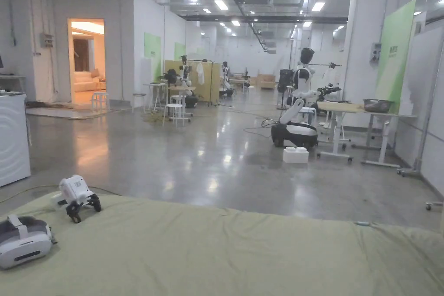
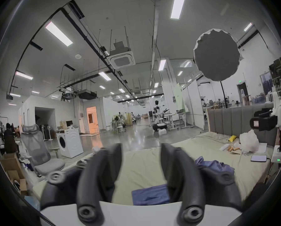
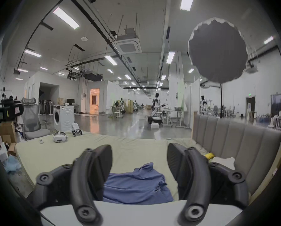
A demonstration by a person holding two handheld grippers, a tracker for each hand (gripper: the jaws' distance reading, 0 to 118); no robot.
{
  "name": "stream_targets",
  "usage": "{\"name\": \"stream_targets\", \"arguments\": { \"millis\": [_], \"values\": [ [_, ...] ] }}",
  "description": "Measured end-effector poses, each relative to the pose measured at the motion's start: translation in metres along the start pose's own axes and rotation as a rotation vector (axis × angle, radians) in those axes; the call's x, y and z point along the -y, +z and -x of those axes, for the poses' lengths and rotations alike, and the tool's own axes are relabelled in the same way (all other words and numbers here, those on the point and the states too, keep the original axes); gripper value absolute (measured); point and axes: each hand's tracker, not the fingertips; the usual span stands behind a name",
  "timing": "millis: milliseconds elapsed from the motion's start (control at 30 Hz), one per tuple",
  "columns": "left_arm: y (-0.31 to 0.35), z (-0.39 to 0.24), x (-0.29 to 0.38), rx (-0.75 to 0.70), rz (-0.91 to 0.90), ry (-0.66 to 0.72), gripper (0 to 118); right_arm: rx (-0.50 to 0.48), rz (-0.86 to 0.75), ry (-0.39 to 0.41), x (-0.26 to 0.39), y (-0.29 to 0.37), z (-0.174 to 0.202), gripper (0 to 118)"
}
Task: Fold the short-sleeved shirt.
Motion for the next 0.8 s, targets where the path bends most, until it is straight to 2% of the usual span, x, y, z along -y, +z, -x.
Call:
{"name": "stream_targets", "arguments": {
  "millis": [33,67,100,267,500,567,600,633,667,700,733,767,800],
  "values": [
    [0.007,0.0,-0.003,-0.001,-0.001,0.028,23,-0.019,0.002,-0.006,0.0,0.005,0.001,42],
    [0.013,0.001,-0.003,0.015,-0.005,0.052,14,-0.033,0.001,-0.015,-0.001,0.01,0.003,24],
    [0.015,0.003,-0.004,0.044,-0.003,0.081,0,-0.039,0.003,-0.035,-0.001,0.015,0.006,0],
    [0.025,0.002,-0.011,0.005,0.009,0.089,0,-0.03,0.012,-0.043,0.004,0.019,0.014,0],
    [0.013,0.01,-0.004,0.001,0.043,0.12,0,-0.042,0.026,-0.066,0.007,0.005,0.007,0],
    [0.001,0.014,0.006,0.002,0.1,0.17,0,-0.057,0.041,-0.077,0.01,0.0,0.003,0],
    [-0.011,0.019,0.016,0.0,0.16,0.212,4,-0.058,0.055,-0.083,0.014,-0.003,0.003,0],
    [-0.024,0.025,0.033,0.018,0.205,0.248,18,-0.057,0.067,-0.09,0.02,-0.005,0.004,0],
    [-0.037,0.03,0.052,0.025,0.251,0.285,39,-0.06,0.087,-0.096,0.025,-0.008,0.004,0],
    [-0.051,0.034,0.072,0.035,0.318,0.32,70,-0.068,0.117,-0.1,0.029,-0.01,0.001,0],
    [-0.072,0.039,0.1,0.042,0.394,0.368,84,-0.071,0.142,-0.109,0.035,-0.012,0.001,0],
    [-0.089,0.042,0.126,0.052,0.453,0.402,88,-0.077,0.169,-0.119,0.041,-0.012,0.0,0],
    [-0.106,0.046,0.153,0.076,0.497,0.431,86,-0.086,0.196,-0.125,0.047,-0.013,-0.001,0]
  ]
}}
